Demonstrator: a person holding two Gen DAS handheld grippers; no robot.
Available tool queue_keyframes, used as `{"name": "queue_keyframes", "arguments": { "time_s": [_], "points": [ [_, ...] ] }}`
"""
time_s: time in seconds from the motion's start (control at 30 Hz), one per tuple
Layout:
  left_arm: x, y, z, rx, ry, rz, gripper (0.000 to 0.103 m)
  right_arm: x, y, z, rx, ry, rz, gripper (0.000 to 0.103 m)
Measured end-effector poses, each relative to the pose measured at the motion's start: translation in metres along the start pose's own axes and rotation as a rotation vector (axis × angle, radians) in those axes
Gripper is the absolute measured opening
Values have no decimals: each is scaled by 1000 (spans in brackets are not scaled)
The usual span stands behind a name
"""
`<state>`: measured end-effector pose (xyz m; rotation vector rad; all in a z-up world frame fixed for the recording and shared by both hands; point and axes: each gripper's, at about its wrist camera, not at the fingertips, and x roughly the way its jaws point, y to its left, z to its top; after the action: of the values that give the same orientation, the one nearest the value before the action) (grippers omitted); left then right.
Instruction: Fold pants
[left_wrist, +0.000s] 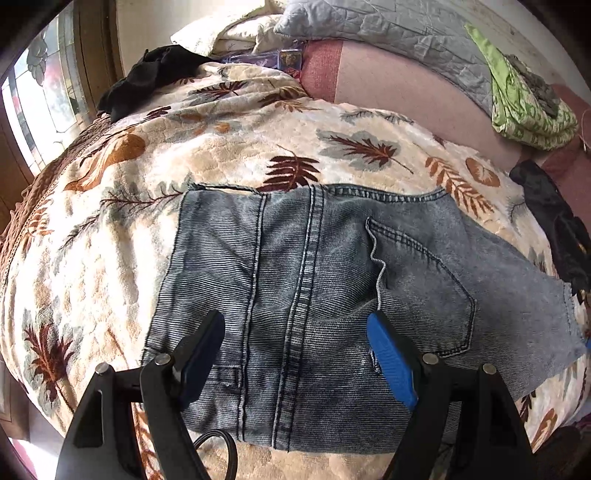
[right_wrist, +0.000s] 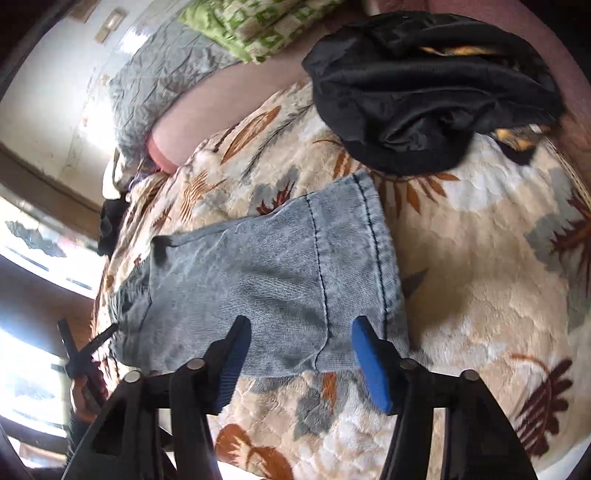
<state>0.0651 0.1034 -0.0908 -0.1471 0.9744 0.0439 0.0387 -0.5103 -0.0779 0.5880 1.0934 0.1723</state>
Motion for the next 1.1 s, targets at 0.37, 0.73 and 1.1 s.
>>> {"name": "queue_keyframes", "arguments": {
  "time_s": [0.37, 0.73, 1.1],
  "points": [
    [-11, 85, -41, -417, -3, -89, 80, 15, -75, -31, 438, -116, 173, 73],
    [13, 100, -29, -452, -15, 45, 79, 25, -59, -19, 336, -119, 14, 29],
    [30, 91, -14, -228, 31, 352, 21, 45, -5, -15, -63, 0, -384, 28]
  ]
}}
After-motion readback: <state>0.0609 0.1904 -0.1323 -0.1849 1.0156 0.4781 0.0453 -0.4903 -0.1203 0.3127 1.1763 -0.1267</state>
